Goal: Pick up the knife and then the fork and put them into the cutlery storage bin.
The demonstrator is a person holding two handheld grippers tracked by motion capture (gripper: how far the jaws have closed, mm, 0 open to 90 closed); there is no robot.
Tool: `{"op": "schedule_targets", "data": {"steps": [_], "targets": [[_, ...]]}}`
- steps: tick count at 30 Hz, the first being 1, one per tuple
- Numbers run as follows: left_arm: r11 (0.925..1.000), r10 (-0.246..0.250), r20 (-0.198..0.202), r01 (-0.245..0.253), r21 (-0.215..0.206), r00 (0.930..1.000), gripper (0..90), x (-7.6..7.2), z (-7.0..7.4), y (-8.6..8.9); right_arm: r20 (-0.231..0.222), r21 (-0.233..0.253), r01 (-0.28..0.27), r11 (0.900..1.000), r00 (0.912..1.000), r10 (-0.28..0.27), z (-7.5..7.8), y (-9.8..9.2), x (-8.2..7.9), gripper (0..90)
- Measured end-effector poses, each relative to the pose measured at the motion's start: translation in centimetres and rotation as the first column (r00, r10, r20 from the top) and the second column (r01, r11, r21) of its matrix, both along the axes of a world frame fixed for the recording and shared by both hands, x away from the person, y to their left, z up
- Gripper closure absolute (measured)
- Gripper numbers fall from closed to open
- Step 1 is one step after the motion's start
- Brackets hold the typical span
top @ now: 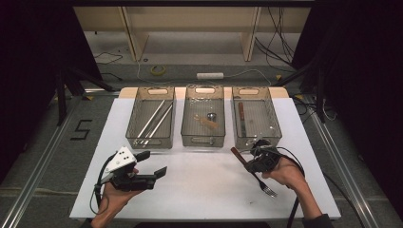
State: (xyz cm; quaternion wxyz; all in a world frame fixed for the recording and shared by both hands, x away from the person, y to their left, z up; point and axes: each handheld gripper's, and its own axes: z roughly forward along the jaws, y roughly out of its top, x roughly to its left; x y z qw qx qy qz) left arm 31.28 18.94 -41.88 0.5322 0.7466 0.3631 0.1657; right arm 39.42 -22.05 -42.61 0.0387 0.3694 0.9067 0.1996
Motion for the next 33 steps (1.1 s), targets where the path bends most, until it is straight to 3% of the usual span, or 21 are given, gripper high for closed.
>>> {"op": "schedule_targets", "data": {"steps": [14, 24, 33], "targets": [[1.0, 0.0, -0.001, 0.0, -0.001, 1.0, 15.3, 0.0, 0.0, -0.1, 0.074, 0.079, 0.081, 0.994, 0.9935, -0.087, 1.1, -2.1, 0.6, 77.7], [1.0, 0.001, -0.003, -0.001, -0.001, 1.0, 15.3, 0.0, -0.1, -0.1, 0.122, 0.146, 0.163, 0.976, 0.9758, -0.181, 1.8, -3.5, 1.4, 77.7], [1.0, 0.002, -0.005, -0.002, -0.002, 1.0, 15.3, 0.1, -0.1, -0.1, 0.154, 0.228, 0.209, 0.951, 0.9567, -0.247, 3.5, -4.2, 2.8, 77.8]]}}
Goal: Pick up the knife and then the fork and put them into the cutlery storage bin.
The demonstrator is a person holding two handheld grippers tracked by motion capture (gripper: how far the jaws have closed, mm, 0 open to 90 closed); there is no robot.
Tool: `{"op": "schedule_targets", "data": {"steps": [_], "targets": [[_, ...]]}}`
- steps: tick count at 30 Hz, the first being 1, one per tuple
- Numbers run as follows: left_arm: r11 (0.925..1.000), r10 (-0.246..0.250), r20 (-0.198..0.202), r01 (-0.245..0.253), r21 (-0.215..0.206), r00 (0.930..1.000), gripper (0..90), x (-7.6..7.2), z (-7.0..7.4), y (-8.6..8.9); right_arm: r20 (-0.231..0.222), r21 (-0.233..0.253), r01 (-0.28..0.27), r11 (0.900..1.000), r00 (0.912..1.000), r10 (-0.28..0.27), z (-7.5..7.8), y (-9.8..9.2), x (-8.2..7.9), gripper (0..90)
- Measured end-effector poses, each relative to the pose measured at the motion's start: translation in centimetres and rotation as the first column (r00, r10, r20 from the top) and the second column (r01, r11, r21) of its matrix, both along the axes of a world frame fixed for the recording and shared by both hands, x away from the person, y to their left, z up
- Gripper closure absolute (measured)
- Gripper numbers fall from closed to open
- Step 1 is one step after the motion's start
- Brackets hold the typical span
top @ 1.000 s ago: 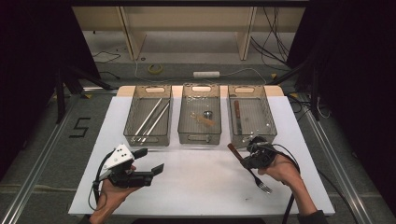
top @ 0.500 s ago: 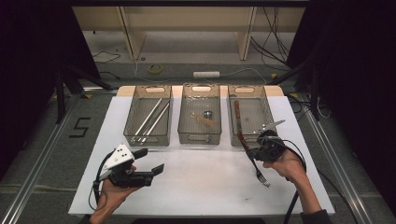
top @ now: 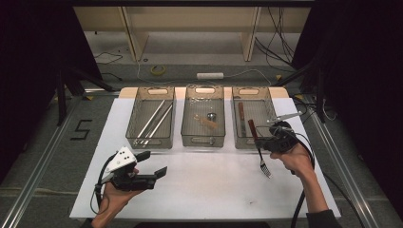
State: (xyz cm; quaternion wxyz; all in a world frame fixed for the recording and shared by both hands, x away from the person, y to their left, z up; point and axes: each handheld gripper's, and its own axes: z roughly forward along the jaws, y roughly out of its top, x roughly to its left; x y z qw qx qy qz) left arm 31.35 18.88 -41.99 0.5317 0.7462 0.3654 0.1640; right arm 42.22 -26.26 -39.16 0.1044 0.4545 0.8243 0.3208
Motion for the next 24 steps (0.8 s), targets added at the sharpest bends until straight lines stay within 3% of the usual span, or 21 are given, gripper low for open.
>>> {"op": "schedule_targets", "data": {"steps": [7, 16, 24], "targets": [[1.0, 0.0, -0.003, 0.0, 0.0, 1.0, 15.3, 0.0, 0.0, 0.1, 0.027, 0.059, 0.04, 0.997, 0.9988, -0.041, 2.2, -0.7, 1.6, 77.7], [1.0, 0.0, -0.001, 0.0, -0.001, 1.0, 15.3, 0.0, 0.0, 0.1, 0.063, 0.08, 0.065, 0.995, 0.9955, -0.07, 5.7, -0.4, 3.9, 77.7], [1.0, -0.002, 0.001, 0.002, -0.002, 1.0, 15.3, 0.0, 0.0, 0.2, 0.074, 0.132, 0.103, 0.986, 0.9907, -0.114, 6.9, -0.2, 6.8, 77.7]]}}
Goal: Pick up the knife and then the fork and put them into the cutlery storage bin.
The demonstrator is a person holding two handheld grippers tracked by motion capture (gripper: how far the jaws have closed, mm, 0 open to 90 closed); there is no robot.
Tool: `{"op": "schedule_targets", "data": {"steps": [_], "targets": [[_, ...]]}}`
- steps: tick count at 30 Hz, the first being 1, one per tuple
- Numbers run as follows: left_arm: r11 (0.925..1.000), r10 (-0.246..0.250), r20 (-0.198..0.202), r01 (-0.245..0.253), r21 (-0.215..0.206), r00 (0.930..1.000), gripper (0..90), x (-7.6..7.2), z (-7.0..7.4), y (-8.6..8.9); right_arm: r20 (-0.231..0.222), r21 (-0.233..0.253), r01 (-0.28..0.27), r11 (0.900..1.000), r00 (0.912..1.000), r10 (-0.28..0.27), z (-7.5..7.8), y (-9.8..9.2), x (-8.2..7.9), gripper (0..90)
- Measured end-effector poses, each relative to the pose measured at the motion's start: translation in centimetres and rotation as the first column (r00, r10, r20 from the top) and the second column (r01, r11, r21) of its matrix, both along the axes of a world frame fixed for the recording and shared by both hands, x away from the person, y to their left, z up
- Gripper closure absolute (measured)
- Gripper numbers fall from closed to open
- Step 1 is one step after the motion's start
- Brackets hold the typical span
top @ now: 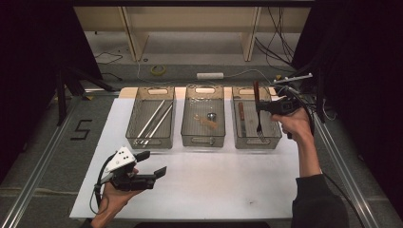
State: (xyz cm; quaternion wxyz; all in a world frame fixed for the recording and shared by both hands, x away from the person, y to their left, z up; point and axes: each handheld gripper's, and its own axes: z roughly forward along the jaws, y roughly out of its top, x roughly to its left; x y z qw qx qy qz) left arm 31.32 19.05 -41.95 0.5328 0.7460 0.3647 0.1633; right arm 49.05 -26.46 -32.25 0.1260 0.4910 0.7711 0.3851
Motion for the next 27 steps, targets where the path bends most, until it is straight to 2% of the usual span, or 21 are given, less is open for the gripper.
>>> {"op": "schedule_targets", "data": {"steps": [5, 12, 15, 27], "targets": [[1.0, -0.001, -0.001, 0.001, -0.002, 1.0, 15.3, 0.0, 0.0, 0.0, -0.008, 0.022, 0.034, 0.999, 0.9994, -0.034, -0.3, -0.5, 1.6, 77.7], [1.0, -0.002, 0.001, 0.002, -0.004, 1.0, 15.3, -0.1, 0.0, 0.0, -0.065, 0.006, 0.06, 0.998, 0.9961, -0.06, -2.3, -0.9, 3.5, 77.4], [1.0, -0.003, -0.001, 0.003, -0.004, 1.0, 15.3, -0.1, 0.0, 0.0, -0.066, 0.026, 0.071, 0.997, 0.9955, -0.069, -2.5, -1.0, 4.0, 77.5], [1.0, -0.005, 0.0, 0.005, -0.005, 1.0, 15.3, -0.1, 0.0, -0.1, -0.1, 0.035, 0.087, 0.996, 0.9915, -0.083, -3.3, -0.7, 5.1, 77.3]]}}
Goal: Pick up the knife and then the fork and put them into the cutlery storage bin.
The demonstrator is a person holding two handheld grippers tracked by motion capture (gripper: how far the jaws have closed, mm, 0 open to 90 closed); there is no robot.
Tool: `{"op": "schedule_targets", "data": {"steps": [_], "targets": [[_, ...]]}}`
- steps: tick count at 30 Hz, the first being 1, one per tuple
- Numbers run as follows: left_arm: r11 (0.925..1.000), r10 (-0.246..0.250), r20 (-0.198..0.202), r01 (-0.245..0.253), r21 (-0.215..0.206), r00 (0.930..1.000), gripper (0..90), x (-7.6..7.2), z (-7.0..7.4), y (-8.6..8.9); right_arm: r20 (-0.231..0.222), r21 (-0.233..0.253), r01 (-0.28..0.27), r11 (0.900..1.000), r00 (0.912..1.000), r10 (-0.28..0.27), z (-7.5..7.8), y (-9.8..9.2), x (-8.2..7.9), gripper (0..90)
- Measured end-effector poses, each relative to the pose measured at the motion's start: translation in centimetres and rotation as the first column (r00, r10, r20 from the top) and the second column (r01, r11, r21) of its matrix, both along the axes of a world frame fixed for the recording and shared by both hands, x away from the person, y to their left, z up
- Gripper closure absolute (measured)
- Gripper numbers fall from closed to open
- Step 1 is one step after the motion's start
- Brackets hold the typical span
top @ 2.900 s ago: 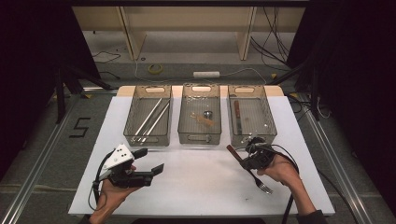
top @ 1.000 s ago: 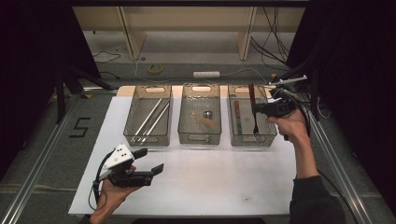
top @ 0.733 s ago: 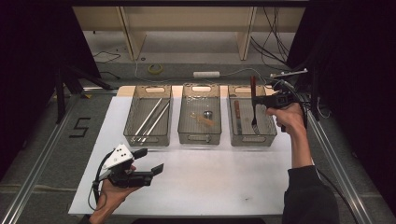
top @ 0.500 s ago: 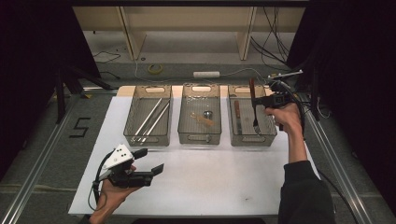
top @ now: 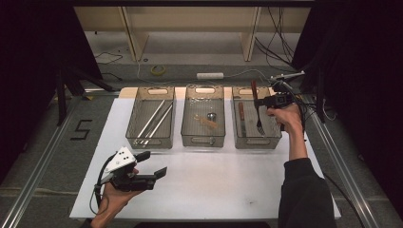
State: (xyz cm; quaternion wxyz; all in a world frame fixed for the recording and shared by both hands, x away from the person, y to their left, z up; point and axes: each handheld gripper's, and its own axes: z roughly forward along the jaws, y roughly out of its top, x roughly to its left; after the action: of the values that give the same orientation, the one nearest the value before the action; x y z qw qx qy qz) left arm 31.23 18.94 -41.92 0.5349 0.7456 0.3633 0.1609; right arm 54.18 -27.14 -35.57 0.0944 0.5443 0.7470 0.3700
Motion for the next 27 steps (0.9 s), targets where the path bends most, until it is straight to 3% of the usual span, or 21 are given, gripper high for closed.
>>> {"op": "schedule_targets", "data": {"steps": [6, 8, 12, 27], "targets": [[1.0, -0.001, -0.001, 0.001, 0.001, 1.0, 15.3, 0.0, 0.0, 0.0, -0.022, -0.003, 0.012, 1.0, 0.9997, -0.012, -0.7, 0.3, 0.7, 76.2], [1.0, -0.002, -0.001, 0.002, 0.001, 1.0, 15.3, 0.0, 0.0, 0.0, -0.036, -0.008, 0.015, 1.0, 0.9992, -0.015, -1.1, 0.4, 1.1, 66.0], [1.0, -0.002, -0.002, 0.002, -0.001, 1.0, 15.3, 0.0, 0.0, 0.0, -0.044, -0.01, 0.034, 0.999, 0.9984, -0.034, -1.2, 0.5, 1.4, 56.8], [1.0, -0.002, -0.004, 0.002, 0.001, 1.0, 15.3, 0.0, 0.0, 0.0, 0.011, -0.024, -0.002, 1.0, 0.9999, 0.002, 0.4, 1.0, 0.0, 46.1]]}}
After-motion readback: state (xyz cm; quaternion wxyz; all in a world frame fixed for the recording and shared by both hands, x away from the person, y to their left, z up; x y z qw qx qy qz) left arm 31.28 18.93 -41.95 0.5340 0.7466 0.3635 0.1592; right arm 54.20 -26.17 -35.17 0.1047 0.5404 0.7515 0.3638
